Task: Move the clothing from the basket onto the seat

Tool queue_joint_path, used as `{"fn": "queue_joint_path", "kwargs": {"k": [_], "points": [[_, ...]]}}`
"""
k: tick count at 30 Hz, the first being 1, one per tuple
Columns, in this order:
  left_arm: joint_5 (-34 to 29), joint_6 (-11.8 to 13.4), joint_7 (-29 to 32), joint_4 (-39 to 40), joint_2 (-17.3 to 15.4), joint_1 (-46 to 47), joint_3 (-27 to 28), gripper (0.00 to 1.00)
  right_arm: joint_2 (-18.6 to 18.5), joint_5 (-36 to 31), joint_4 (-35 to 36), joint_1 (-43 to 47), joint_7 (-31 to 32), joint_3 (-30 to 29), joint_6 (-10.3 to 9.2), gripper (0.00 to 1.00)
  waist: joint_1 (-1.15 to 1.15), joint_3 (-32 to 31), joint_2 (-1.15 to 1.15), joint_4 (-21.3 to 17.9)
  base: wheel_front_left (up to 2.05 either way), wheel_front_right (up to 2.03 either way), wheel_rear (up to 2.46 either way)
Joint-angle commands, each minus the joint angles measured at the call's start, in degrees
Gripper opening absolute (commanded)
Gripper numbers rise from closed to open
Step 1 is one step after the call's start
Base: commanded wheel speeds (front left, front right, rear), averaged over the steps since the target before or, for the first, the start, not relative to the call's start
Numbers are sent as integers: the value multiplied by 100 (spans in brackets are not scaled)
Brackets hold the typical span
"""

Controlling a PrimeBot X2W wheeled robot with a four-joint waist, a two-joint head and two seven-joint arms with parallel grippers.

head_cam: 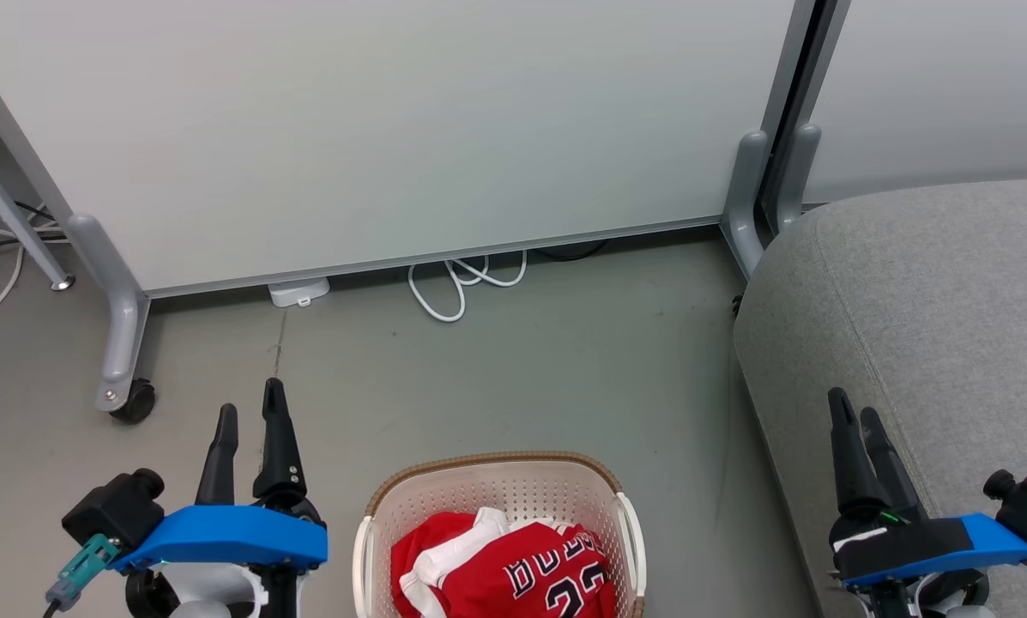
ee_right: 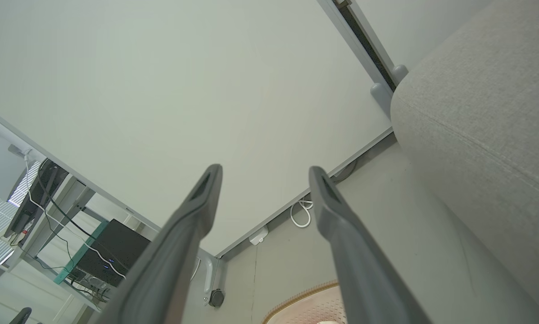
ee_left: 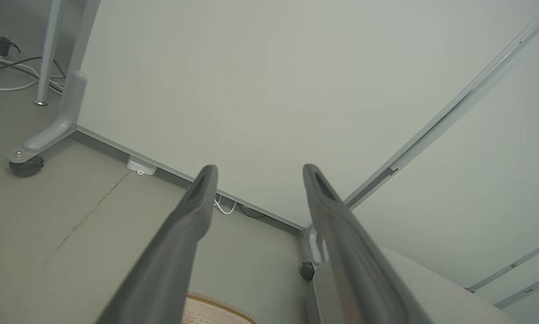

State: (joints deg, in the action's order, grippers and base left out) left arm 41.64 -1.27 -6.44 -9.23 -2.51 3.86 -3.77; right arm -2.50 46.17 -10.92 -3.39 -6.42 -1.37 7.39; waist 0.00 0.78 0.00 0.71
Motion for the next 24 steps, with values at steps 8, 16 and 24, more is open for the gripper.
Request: {"fn": "queue_joint_path", "kwargs": {"k": [8, 16, 24], "points": [[-804, 81, -165, 84, -39, 147, -202, 100, -44, -724, 101, 16, -168, 69, 10, 100, 0, 12, 0, 12, 0, 0, 0], [-1382, 74, -290, 71, -41, 142, -336, 100, -45, -1333, 61, 46, -292, 158, 11, 100, 0, 12, 0, 21, 0, 0, 0], [-1910, 69, -398, 32, -42, 149, -459, 100, -47, -1795, 22, 65, -397, 186, 11, 100, 0, 6, 0, 42, 0, 0, 0]]}}
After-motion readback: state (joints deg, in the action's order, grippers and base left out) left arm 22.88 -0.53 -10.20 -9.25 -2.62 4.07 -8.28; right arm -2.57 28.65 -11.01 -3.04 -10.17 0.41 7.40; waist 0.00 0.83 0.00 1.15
